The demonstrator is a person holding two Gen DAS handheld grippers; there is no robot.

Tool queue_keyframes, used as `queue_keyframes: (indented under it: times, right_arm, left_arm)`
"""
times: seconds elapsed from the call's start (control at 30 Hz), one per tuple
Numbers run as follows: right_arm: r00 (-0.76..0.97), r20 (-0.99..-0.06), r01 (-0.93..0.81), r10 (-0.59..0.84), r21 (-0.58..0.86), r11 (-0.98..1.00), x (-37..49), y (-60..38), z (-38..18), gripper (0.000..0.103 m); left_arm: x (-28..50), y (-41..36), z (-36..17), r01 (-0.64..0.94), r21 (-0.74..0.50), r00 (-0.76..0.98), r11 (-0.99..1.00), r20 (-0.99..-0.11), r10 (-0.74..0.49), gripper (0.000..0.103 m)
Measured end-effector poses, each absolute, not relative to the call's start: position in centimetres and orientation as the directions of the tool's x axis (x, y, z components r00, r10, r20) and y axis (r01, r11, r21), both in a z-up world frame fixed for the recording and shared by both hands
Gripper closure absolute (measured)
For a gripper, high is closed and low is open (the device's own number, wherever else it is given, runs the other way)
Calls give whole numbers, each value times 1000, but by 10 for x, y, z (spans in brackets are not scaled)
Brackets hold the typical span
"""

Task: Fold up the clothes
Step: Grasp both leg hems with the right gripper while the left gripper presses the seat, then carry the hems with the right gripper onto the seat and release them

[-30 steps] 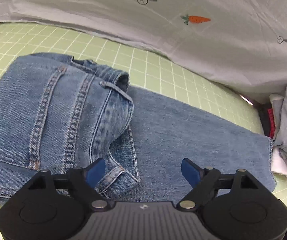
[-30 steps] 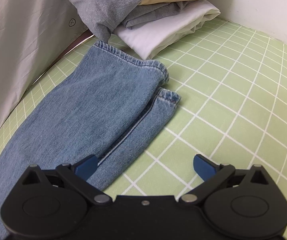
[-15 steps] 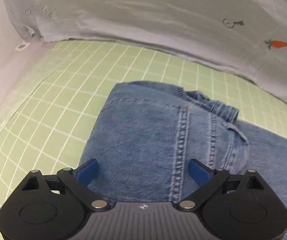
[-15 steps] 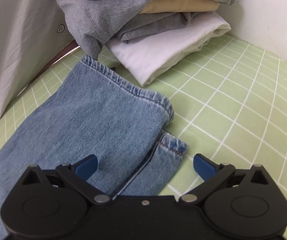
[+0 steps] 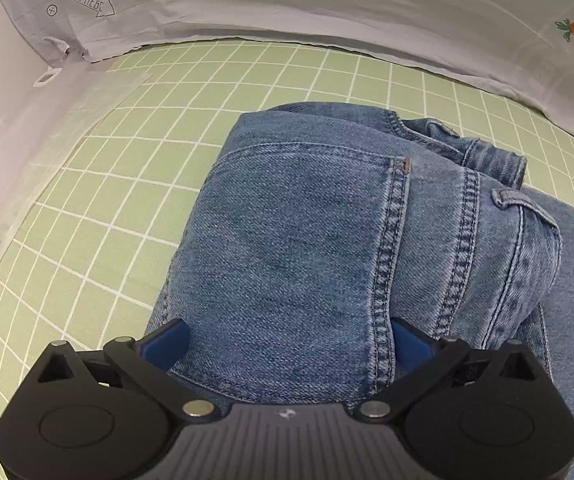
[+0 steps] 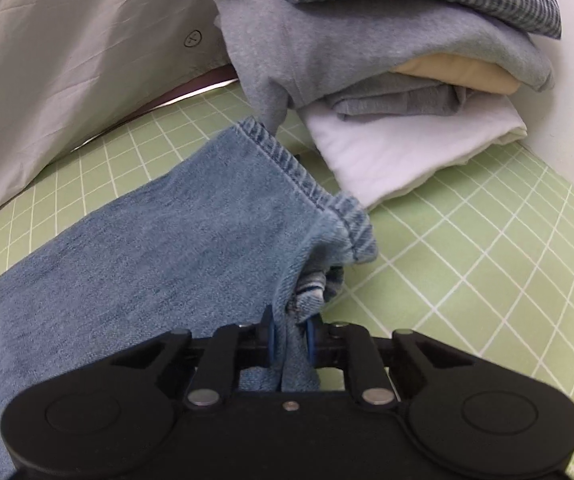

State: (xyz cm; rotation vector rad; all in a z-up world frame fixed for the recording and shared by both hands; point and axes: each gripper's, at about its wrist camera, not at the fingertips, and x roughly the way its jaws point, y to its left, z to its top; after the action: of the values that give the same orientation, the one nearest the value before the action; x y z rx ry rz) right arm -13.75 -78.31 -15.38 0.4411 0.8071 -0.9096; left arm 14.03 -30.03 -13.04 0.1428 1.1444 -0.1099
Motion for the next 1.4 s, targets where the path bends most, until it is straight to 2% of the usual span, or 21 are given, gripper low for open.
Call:
queue_keyframes:
  times: [0.27,0.53,0.7,0.8,0.9,0.97,1.07,1.2,1.4]
  right_arm:
    - [453,-706,774,-544,10,633,-108,-748,-113,89]
    - [586,-664,636,-464,22,771,-58,-676,-94,89]
    - [665,-684,460,-300,59,886,-36,-598,-115,90]
    - [639,-743,308,-199,9,951,-32,-542,-147,90]
    - [585,-780,225,-221,-106,969,-34,-506,-174,88]
    - [582,-781,217,-226,-118,969,-33,-505,-171,87]
    - [574,-799,274,-180,-20,961,-29,-518,-164,77]
    - [592,-791,310,-157,43,950,-37,-523,-154,68]
    - [684,-713,386,-154,174,906,-53,-535,-125,52]
  left_arm:
    - [142,-293,-134,172,14,406,985,-912,-58,0]
    - [141,-289,-135,202,4,408,979,-910,-80,0]
    - [139,-288,-136,212,3,415,977,-906,-87,0]
    - [139,-289,-135,213,3,419,977,-904,-88,0]
    - [138,-289,-134,216,1,420,977,-903,-92,0]
    - [136,-289,-134,212,-1,425,977,-900,-94,0]
    - [135,-291,-134,205,9,435,979,-896,-83,0]
    - [134,-290,-134,199,8,438,980,-895,-82,0]
    - [135,-286,-132,208,-18,421,978,-901,-106,0]
